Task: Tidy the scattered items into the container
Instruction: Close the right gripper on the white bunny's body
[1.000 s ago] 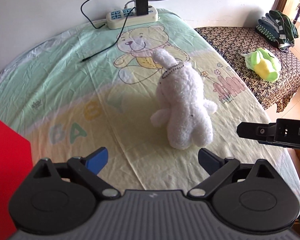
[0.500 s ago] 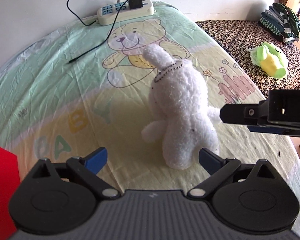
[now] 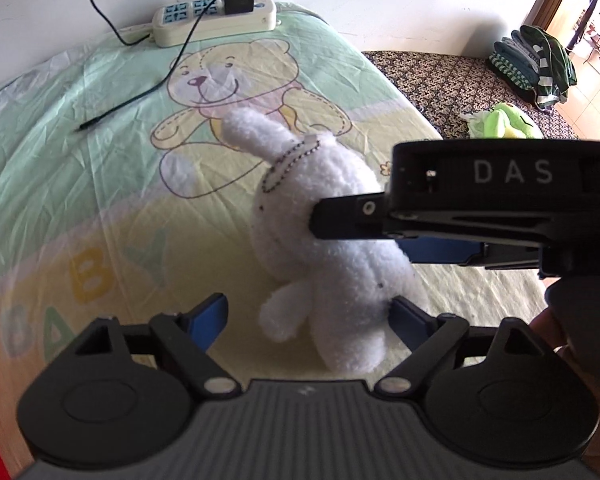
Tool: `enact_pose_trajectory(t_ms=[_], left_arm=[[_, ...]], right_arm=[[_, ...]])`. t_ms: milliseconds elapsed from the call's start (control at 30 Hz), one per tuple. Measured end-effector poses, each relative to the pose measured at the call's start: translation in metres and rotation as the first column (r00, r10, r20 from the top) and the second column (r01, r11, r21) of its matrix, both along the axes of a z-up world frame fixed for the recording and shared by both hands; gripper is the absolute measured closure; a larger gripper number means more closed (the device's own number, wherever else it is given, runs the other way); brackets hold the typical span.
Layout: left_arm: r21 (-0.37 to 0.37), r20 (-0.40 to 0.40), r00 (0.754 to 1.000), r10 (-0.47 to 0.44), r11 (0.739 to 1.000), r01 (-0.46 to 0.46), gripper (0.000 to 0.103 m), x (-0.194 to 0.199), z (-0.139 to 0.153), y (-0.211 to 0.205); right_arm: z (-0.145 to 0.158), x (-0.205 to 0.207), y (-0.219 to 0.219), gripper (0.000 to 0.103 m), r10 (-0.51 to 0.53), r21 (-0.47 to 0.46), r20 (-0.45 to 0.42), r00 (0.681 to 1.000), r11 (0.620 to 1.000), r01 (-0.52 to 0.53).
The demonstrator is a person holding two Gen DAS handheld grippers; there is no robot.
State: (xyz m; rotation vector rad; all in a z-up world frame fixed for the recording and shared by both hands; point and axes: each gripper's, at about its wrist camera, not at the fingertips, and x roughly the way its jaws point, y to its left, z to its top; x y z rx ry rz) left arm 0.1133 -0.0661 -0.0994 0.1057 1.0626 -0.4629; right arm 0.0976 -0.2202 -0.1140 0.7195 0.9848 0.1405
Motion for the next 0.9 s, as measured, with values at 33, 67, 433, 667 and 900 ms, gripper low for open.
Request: enact_pose_trajectory(t_ms=[33, 67, 433, 667, 900], left_arm=[[-0.002, 0.001, 1.000, -0.005, 1.000, 0.005, 0.018, 0.002, -0.001, -0.002], [-0.003, 0.002, 1.000, -0.010, 1.000, 0.010, 0.018, 0.004, -0.003, -0.003], [-0.066, 0.022, 0.996, -0.091, 0.994, 0.092, 0.043, -0.003, 0.003, -0.006], [-0.111, 0.030, 0.993, -0.113, 0.987, 0.116, 0.057, -0.030, 0.017, 0.009], [-0.134, 0.043, 0.993, -0.114, 0.984, 0.119, 0.060, -0.071, 0.027, 0.033]], right_arm=[[-0.002, 0.002, 0.001, 0.029, 0.004, 0.005, -0.002, 1.000, 1.000, -0.004], [-0.003, 0.004, 0.002, 0.029, 0.009, 0.009, -0.004, 1.000, 1.000, -0.009], [0.001, 0.001, 0.002, 0.046, 0.045, 0.032, 0.013, 0.999, 0.998, -0.046], [0.015, -0.026, 0.009, 0.059, 0.035, 0.016, 0.010, 0.999, 0.999, -0.035], [0.020, -0.056, 0.028, 0.062, 0.041, 0.025, 0.001, 0.999, 0.999, -0.041]])
